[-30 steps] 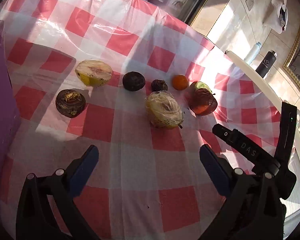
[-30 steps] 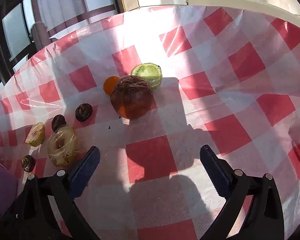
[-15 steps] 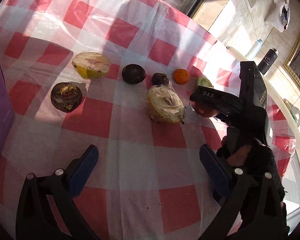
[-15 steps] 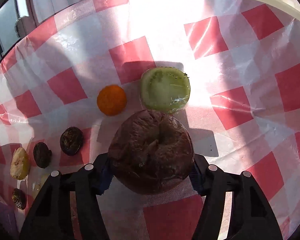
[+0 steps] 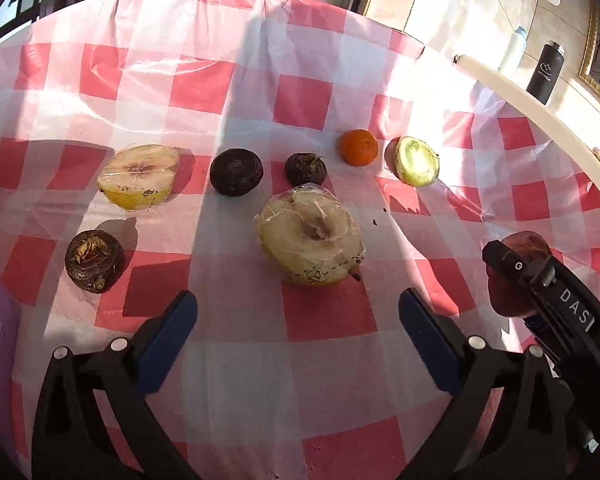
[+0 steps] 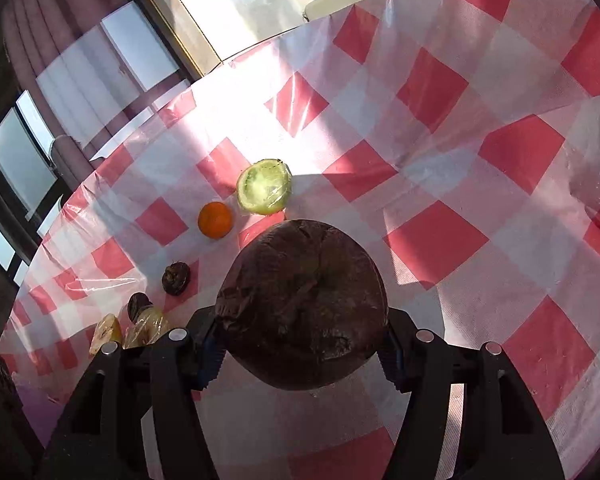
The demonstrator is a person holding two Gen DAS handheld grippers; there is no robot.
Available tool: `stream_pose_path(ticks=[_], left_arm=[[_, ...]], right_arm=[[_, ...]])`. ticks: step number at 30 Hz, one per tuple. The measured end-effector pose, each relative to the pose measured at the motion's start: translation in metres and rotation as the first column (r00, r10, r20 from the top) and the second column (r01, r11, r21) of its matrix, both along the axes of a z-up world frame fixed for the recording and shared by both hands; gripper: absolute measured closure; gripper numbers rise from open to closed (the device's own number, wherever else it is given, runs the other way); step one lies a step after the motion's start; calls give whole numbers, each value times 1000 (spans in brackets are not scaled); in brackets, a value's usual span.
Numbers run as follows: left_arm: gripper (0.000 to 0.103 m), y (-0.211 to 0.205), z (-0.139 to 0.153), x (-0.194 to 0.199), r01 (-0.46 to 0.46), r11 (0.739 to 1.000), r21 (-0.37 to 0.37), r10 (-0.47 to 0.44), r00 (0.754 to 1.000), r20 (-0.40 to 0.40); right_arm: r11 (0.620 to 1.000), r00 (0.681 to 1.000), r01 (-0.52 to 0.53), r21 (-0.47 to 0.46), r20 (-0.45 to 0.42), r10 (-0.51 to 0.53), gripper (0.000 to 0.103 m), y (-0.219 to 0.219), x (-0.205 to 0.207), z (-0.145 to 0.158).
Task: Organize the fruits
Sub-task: 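Grasp the dark red apple with the right tool while the left grasps the wrapped pear half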
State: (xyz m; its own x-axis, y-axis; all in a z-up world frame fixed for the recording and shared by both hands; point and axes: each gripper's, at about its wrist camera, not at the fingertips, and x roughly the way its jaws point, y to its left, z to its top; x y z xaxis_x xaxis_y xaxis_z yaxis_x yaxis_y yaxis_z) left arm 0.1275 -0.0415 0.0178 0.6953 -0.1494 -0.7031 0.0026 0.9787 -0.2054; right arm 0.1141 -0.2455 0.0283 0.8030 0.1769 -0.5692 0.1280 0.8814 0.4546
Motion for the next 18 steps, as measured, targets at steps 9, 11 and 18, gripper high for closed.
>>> stream_pose_path(ticks=[9, 11, 18], left_arm=[[24, -30, -9, 60, 5, 986, 168, 10, 996, -89], [38, -31, -6, 57, 5, 983, 183, 9, 997, -76], [39, -19, -1, 44, 14, 993, 115, -7, 998, -59]], right_arm=[[1000, 1000, -19, 5, -7, 19, 41, 0, 3, -3], [1000, 1000, -22, 4, -12, 22, 41, 1, 3, -3], [999, 999, -36, 4, -13, 36, 41, 1, 4, -4]])
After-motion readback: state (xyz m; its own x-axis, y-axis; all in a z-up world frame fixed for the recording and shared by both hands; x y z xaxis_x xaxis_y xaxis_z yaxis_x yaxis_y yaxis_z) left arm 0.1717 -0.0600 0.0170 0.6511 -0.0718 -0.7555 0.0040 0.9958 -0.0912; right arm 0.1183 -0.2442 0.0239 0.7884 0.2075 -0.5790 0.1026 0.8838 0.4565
